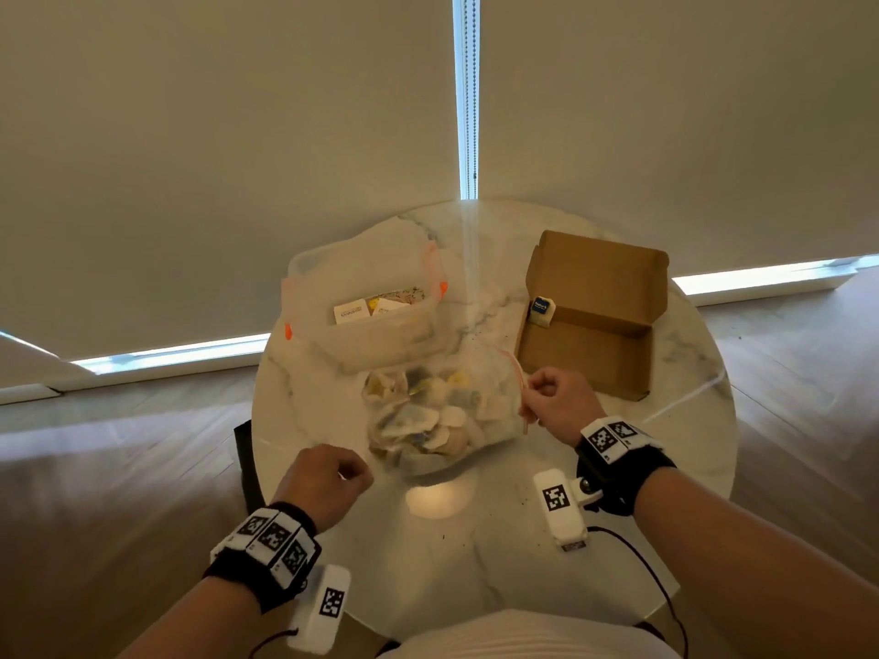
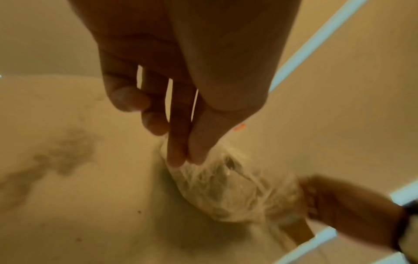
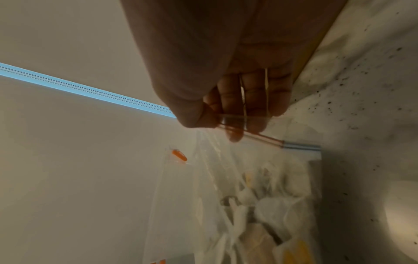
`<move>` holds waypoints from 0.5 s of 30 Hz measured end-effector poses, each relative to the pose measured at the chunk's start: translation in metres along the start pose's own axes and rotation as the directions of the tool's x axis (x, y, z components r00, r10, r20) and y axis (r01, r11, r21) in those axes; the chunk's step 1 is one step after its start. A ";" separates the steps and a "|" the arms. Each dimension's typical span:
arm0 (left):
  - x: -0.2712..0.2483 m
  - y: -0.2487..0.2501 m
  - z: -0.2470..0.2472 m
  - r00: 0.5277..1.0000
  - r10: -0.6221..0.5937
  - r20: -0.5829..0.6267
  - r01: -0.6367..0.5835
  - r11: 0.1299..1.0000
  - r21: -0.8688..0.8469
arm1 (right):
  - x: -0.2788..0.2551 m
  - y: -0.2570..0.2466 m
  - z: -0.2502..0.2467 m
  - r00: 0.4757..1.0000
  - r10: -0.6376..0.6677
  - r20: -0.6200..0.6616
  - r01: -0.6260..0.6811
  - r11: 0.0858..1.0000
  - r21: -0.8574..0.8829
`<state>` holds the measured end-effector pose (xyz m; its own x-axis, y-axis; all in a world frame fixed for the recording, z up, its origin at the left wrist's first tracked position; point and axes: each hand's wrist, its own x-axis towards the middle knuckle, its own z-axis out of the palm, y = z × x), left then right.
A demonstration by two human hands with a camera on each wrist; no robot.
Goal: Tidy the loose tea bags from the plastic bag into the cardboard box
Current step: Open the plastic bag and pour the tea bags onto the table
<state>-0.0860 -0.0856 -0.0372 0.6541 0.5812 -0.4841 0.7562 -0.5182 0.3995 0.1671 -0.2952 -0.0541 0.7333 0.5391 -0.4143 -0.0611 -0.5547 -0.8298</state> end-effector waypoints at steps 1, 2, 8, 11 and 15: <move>-0.002 0.003 -0.002 1.000 0.011 0.013 -0.011 1.000 0.011 | 0.001 -0.001 0.000 1.000 0.008 0.006 -0.008 1.000 -0.005; -0.003 0.004 -0.005 1.000 0.016 0.005 -0.016 1.000 -0.004 | 0.002 -0.002 0.000 1.000 0.011 0.010 -0.011 1.000 -0.009; -0.001 0.013 -0.022 0.996 0.071 -0.056 -0.077 0.991 -0.111 | 0.005 -0.008 -0.001 1.000 0.014 -0.004 -0.014 1.000 0.028; 0.000 0.013 -0.026 0.993 0.080 -0.088 -0.091 0.987 -0.135 | 0.007 -0.012 -0.002 1.000 0.012 -0.005 -0.011 1.000 0.024; -0.004 0.017 -0.032 0.984 0.091 -0.156 -0.117 0.979 -0.168 | 0.007 -0.015 -0.003 1.000 0.007 -0.001 -0.007 1.000 0.026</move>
<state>-0.0751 -0.0766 -0.0032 0.7149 0.6223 -0.3188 0.6670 -0.4701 0.5781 0.1755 -0.2851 -0.0440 0.7333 0.5345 -0.4202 -0.0843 -0.5418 -0.8363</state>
